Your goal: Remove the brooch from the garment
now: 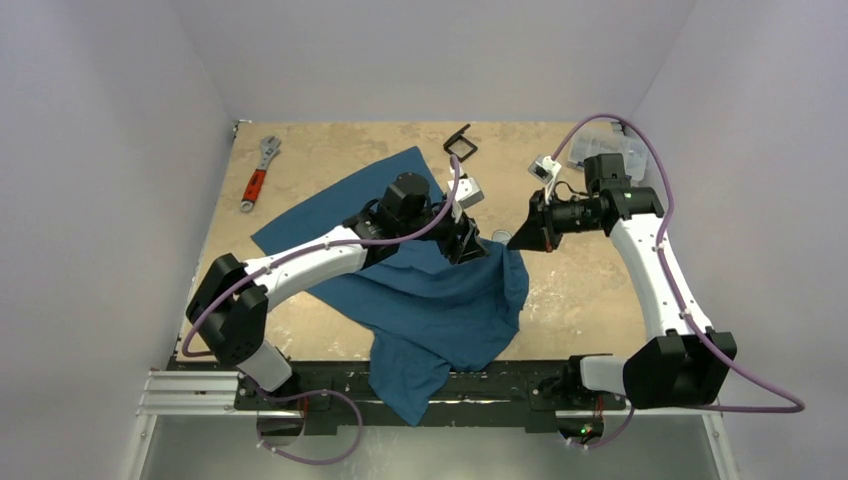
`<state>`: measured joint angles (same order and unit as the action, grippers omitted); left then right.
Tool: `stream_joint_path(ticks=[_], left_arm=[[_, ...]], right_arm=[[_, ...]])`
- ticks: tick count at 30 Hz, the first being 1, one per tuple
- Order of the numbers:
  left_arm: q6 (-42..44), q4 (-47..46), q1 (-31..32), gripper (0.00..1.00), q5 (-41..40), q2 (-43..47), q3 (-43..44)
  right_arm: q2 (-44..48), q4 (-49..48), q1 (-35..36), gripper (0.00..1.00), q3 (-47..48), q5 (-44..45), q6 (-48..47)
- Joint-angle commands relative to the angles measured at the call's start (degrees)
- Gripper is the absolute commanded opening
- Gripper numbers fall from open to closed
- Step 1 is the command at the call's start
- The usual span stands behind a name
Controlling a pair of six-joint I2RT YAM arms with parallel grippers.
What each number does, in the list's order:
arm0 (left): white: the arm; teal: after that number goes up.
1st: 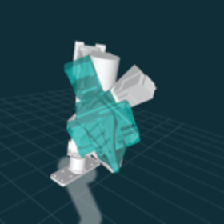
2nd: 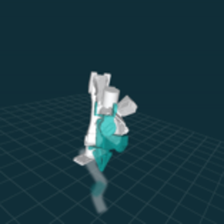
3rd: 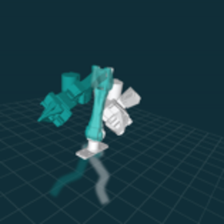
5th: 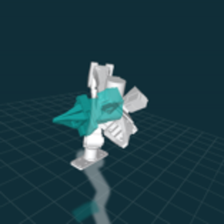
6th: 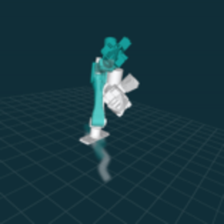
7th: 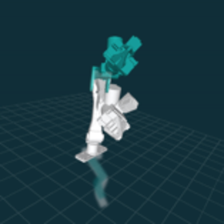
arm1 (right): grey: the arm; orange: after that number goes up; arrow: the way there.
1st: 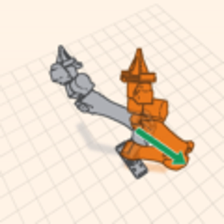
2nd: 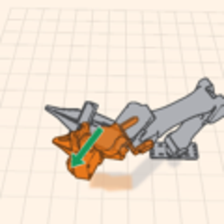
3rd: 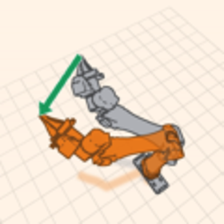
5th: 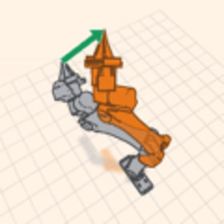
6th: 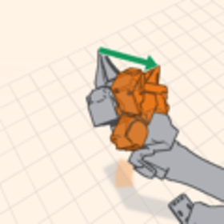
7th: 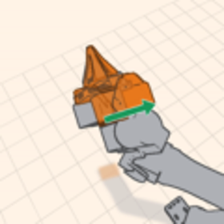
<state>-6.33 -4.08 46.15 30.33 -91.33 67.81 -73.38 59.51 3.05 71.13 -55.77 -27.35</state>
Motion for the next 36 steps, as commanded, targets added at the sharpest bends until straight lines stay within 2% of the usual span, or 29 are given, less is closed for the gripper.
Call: stream_joint_path(ticks=[1, 7, 12, 14, 18, 20, 24, 36], left_arm=[[2.5, -4.2, 0.7, 0.59, 4.0, 1.9, -2.0], [3.5, -4.1, 1.6, 0.51, 3.9, -0.5, -0.7], [3.1, -4.1, 2.0, 0.29, 4.2, -1.5, 0.9], [2.9, -3.8, 2.1, 0.27, 4.4, -1.7, 1.3], [2.9, -3.7, 2.1, 0.28, 3.1, -2.4, 1.4], [2.6, -3.7, 2.2, 0.22, 3.3, -2.7, 1.6], [1.9, -3.9, 2.2, 0.0, 4.1, -2.6, 1.8], [0.0, -4.1, 2.2, 0.0, 4.8, -1.0, 3.2]], right_arm=[[0.0, -1.6, 0.3, 0.0, 0.8, -0.6, 0.8], [-1.1, -1.6, 0.1, 0.0, 1.5, -0.2, 1.0], [-1.7, -2.4, 0.2, 0.0, 1.4, 0.3, 1.3], [-1.9, -2.8, 0.2, 0.0, 1.7, -0.6, 1.9], [-2.3, -1.5, 0.1, 0.0, 2.2, -1.9, 1.1], [-2.4, -1.5, 0.1, 0.0, 2.2, -1.6, 1.0], [-2.5, -3.2, 0.1, 0.0, 2.0, 0.5, 1.8], [-1.8, -6.7, 0.8, 0.0, -1.0, 8.6, 0.3]])
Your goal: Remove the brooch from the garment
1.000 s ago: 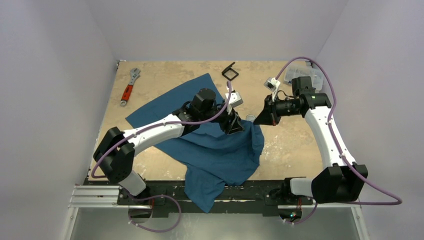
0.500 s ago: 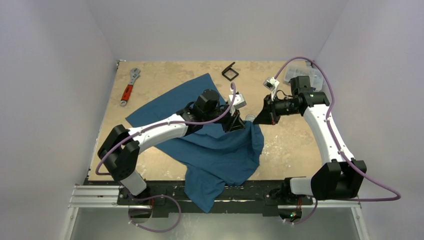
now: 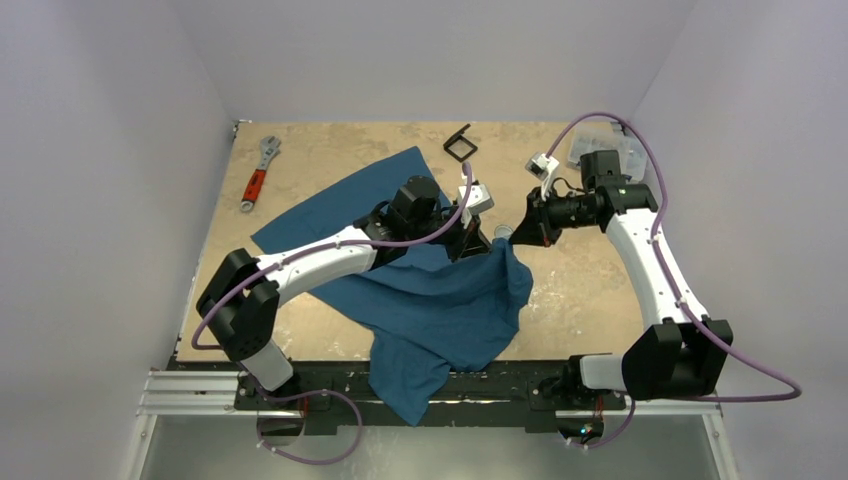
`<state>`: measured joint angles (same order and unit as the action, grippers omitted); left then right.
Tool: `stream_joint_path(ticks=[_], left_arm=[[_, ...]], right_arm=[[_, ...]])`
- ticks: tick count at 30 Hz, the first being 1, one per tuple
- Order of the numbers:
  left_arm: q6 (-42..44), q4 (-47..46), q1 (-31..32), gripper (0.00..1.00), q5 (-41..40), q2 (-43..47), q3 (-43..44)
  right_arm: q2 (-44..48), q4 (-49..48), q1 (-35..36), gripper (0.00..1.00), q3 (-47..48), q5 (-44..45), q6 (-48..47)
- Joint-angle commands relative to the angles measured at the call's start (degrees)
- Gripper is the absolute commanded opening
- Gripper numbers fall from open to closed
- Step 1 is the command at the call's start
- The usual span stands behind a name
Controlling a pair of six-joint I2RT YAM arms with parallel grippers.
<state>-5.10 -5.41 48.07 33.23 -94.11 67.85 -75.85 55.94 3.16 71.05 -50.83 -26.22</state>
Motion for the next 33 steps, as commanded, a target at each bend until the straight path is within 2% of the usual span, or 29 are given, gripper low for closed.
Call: stream_joint_path(ticks=[1, 9, 20, 33], left_arm=[[-1.4, -2.7, 0.2, 0.0, 2.0, 1.8, 3.4], [-1.3, -2.3, 0.2, 0.0, 2.3, 2.2, 4.2], [-0.9, -1.6, 0.2, 0.0, 2.6, 3.0, 3.7], [1.8, -0.7, 0.1, 0.0, 2.4, 4.3, 1.3]], right_arm=[[0.8, -3.8, 0.8, 0.0, -1.4, 4.2, -0.6], [0.1, -6.5, 3.6, 0.0, -4.3, 7.5, -1.5], [-1.7, -10.7, 3.9, 0.0, -7.8, 10.7, -2.7], [-6.7, -14.3, 3.8, 0.0, -6.2, 15.0, -5.4]])
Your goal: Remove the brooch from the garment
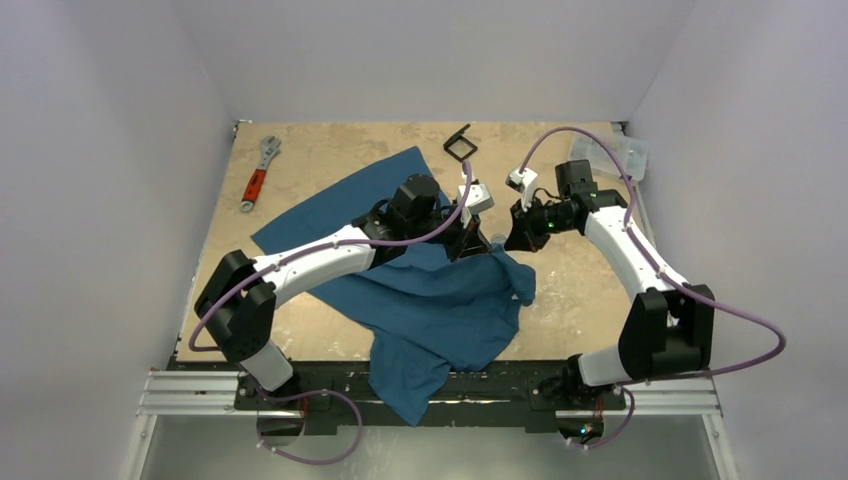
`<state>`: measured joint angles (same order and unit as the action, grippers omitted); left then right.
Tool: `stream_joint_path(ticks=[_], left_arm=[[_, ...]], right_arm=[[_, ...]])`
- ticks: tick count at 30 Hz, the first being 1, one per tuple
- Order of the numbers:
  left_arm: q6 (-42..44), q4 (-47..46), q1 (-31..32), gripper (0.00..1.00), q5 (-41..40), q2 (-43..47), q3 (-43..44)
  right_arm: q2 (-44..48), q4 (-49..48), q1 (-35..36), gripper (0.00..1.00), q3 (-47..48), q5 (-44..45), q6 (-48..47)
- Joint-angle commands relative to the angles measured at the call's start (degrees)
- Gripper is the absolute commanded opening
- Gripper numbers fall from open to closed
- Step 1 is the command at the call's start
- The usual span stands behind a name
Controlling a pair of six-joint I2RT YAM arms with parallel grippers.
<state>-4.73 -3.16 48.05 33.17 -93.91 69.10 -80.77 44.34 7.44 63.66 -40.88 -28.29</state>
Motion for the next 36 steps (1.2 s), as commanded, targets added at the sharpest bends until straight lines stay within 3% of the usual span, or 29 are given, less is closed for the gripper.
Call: stream_joint_path(ticks=[1, 10, 20, 31, 34, 36], left_arm=[[1.6, -2.9, 0.2, 0.0, 2.3, 4.1, -0.1], [3.3, -2.3, -0.3, 0.0, 2.0, 4.7, -1.3], [8.7, -0.3, -0.4, 0.0, 2.1, 5.3, -4.5], [11.3, 3.1, -1.2, 0.0, 0.2, 1.1, -5.3], [11.6, 3.1, -1.4, 0.11, 0.4, 1.4, -5.5], [11.3, 3.1, -2.0, 0.31, 1.0, 2.8, -5.7]], right_arm=[[-2.1, -2.5, -0.5, 0.0, 1.4, 5.1, -3.9], [-2.1, -3.5, -0.5, 0.0, 1.9, 5.9, -3.1], [-7.0, -2.2, -2.0, 0.0, 9.8, 7.4, -2.7], [-7.4, 5.6, -2.7, 0.0, 22.6, -2.1, 0.5], [-6.2, 8.4, -2.8, 0.0, 23.3, -6.8, 1.4], [-5.5, 11.0, -2.7, 0.0, 23.6, -8.3, 1.1]])
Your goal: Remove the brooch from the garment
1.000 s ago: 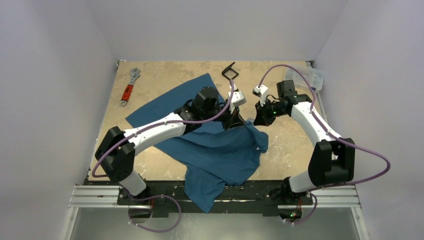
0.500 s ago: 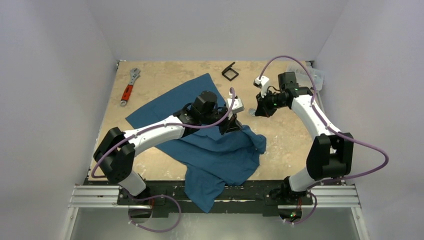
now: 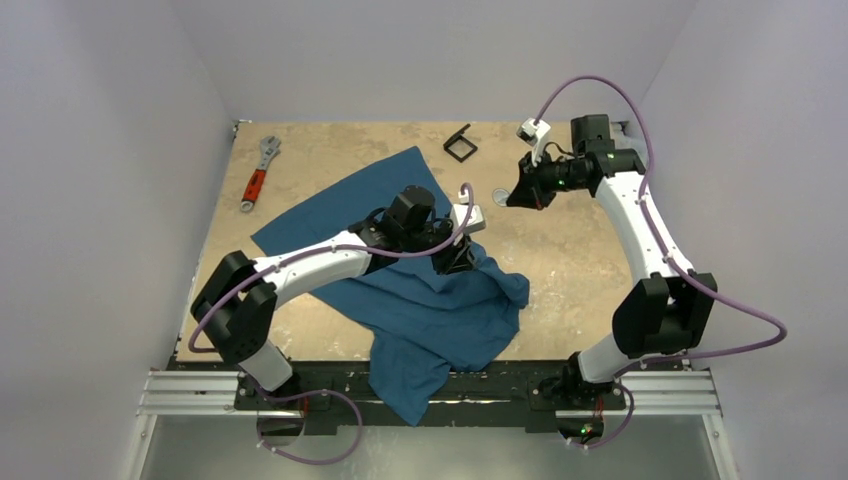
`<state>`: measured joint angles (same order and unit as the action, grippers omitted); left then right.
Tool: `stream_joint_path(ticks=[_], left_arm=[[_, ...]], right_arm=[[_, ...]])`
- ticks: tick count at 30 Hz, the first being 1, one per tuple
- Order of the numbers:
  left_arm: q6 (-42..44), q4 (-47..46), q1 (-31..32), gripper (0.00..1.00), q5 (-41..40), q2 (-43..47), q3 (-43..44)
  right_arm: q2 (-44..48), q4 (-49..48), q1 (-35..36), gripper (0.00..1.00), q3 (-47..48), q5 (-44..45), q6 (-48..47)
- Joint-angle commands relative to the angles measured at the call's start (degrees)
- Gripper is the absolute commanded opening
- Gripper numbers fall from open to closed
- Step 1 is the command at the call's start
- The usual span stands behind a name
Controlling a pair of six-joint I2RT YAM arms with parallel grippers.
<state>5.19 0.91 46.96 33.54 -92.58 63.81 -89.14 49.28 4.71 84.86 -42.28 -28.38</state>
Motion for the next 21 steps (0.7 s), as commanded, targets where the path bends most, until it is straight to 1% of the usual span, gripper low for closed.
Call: stream_joint_path(ticks=[1, 2, 4, 7, 8, 11, 12, 13, 17, 21], left_arm=[[1.1, -1.0, -1.2, 0.37, 1.2, 2.6, -0.6], [0.6, -1.3, -1.7, 0.44, 1.8, 3.9, -0.8], [-1.1, -2.2, -3.3, 0.53, 3.2, 7.3, -1.5], [-4.4, -1.6, -6.3, 0.63, 5.2, 11.4, -1.4], [-5.5, -1.1, -7.2, 0.65, 5.7, 12.7, -1.0], [-7.2, 2.9, -9.0, 0.67, 5.7, 15.3, 0.4], [-7.3, 3.4, -9.3, 0.71, 5.7, 16.0, 0.6], [-7.7, 3.5, -9.4, 0.73, 5.8, 16.8, 0.7], [-11.6, 3.7, -9.4, 0.72, 8.8, 17.6, 2.5], [-16.5, 4.7, -9.3, 0.7, 12.9, 16.2, 5.6]], right_arm=[[3.1, 7.0, 0.0, 0.0, 2.3, -8.5, 0.9], [3.3, 7.8, 0.0, 0.0, 2.2, -10.0, 0.6], [3.7, 9.3, 0.0, 0.0, 1.8, -12.8, 0.3], [4.0, 12.5, 0.0, 0.0, 1.4, -17.4, -1.2], [4.1, 13.5, 0.1, 0.0, 1.2, -18.9, -1.7], [4.1, 16.5, 0.1, 0.0, 0.9, -23.3, -3.9], [4.3, 16.8, 0.0, 0.0, 0.7, -24.6, -4.0], [4.5, 17.2, 0.1, 0.0, 0.4, -25.5, -4.0], [5.6, 18.7, 0.5, 0.0, 0.0, -28.8, -4.8], [7.7, 19.7, 1.5, 0.0, -1.0, -29.9, -6.5]])
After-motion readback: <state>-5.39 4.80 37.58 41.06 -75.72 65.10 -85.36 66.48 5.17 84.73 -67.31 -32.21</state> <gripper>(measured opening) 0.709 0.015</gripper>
